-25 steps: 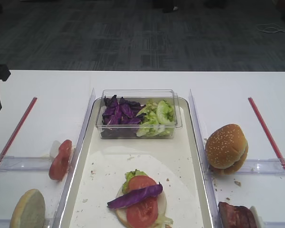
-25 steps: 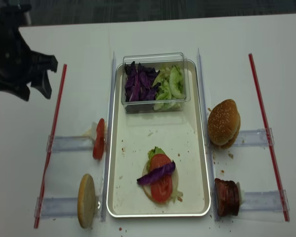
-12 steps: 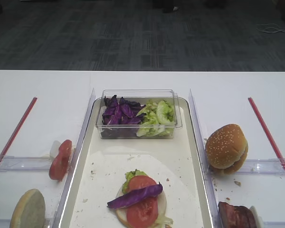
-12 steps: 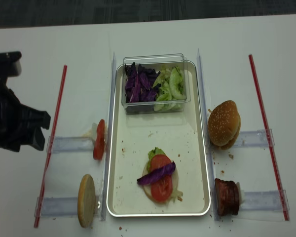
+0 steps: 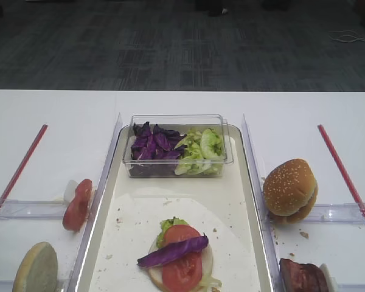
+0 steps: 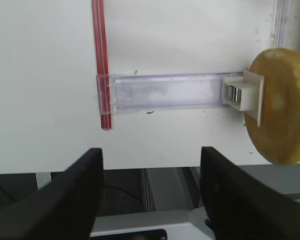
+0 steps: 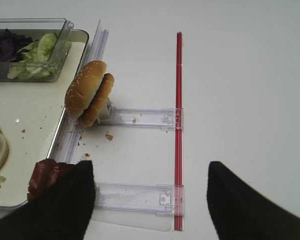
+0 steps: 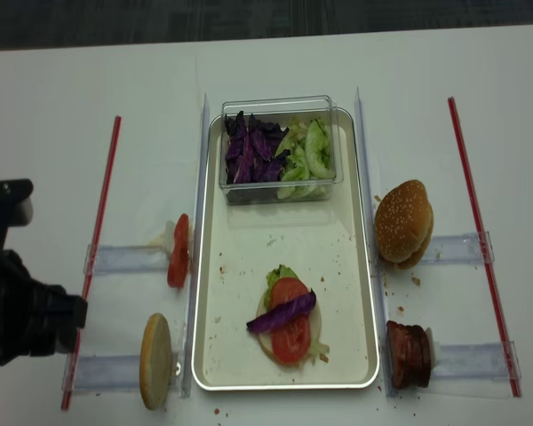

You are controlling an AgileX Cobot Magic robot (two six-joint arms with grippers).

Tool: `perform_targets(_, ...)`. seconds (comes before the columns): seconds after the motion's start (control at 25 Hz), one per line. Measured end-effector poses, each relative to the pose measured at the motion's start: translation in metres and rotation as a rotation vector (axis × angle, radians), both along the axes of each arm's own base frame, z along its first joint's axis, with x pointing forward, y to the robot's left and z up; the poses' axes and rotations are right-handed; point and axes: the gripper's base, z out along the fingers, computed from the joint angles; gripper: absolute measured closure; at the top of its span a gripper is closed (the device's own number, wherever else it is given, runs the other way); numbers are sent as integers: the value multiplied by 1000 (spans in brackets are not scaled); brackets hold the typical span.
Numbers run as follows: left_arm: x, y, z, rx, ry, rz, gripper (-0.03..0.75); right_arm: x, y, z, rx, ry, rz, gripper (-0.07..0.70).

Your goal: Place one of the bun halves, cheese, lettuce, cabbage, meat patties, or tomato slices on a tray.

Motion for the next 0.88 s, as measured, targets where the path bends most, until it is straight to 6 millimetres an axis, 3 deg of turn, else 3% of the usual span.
perform_targets(0.52,-55,-2,-10,5,-119,0,314,0,0,0,0,0,0,144)
perform_targets(0.88,-75,-3,-1,9,-256,6,314,0,0,0,0,0,0,144)
